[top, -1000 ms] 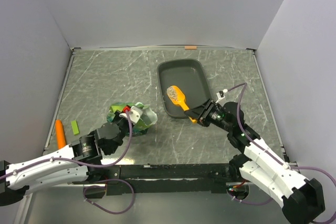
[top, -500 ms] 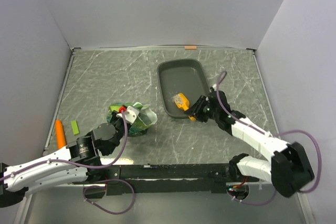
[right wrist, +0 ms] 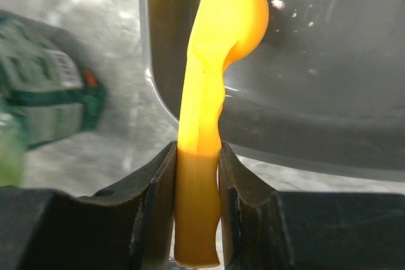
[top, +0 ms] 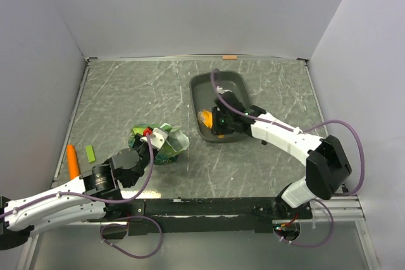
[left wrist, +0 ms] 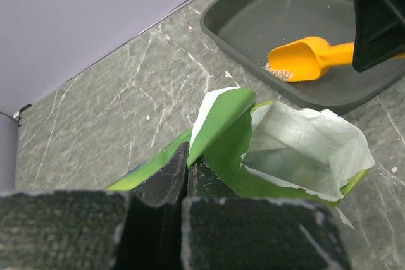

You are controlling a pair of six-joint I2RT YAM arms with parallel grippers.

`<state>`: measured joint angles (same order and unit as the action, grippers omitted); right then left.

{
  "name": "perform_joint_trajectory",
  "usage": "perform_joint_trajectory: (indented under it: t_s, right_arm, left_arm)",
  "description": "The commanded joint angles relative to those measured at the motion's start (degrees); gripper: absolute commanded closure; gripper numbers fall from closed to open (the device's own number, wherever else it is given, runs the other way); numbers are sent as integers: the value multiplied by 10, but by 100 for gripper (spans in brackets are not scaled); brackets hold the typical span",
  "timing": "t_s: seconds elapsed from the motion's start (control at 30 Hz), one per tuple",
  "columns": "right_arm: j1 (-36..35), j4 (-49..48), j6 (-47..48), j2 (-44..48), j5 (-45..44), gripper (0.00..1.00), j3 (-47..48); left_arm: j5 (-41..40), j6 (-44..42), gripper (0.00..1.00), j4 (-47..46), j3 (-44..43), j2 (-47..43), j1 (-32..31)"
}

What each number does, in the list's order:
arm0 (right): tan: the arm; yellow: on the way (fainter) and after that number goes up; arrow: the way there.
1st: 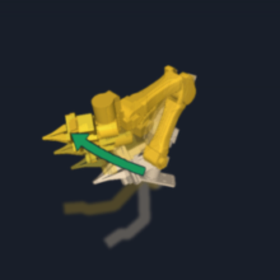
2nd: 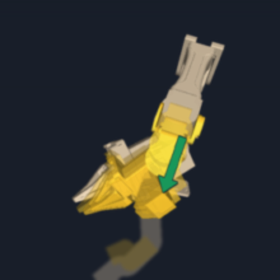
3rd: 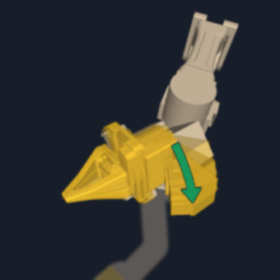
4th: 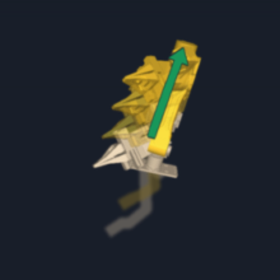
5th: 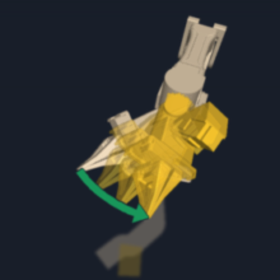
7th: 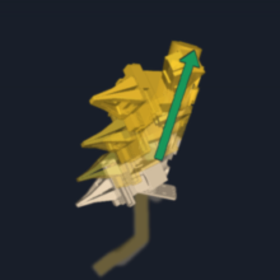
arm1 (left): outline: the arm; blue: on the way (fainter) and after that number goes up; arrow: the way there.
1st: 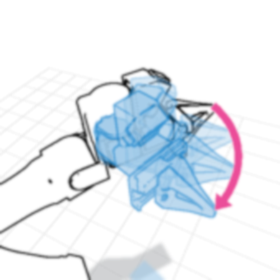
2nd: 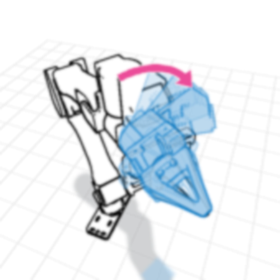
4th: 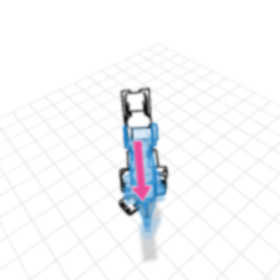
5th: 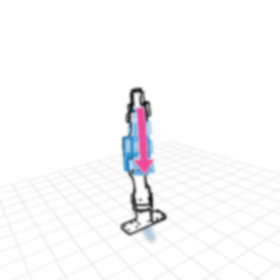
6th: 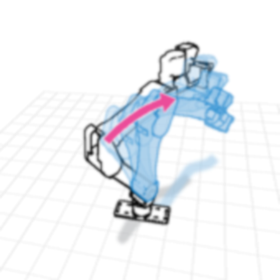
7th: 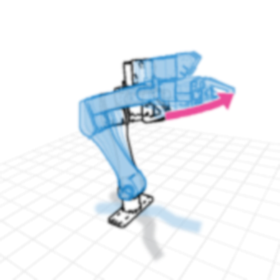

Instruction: Fill the litter box with clean litter

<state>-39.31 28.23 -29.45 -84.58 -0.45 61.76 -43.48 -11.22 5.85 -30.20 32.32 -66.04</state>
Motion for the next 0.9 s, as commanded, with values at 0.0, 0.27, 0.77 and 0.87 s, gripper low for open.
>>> perform_joint_trajectory:
  t_s: [0.0,0.27,0.77,0.87]
  right_arm:
    - [-62,118,84,-25,-191,100,77]
    - [-93,74,119,-38,-212,100,74]
    - [-102,-91,111,4,-35,100,-2]
    - [-102,-129,110,13,18,100,-18]
  left_arm:
    - [-20,11,99,1,0,-8,1]
    - [-22,11,99,2,0,-6,1]
    - [-27,10,99,3,0,6,1]
    - [-28,10,99,2,0,7,1]
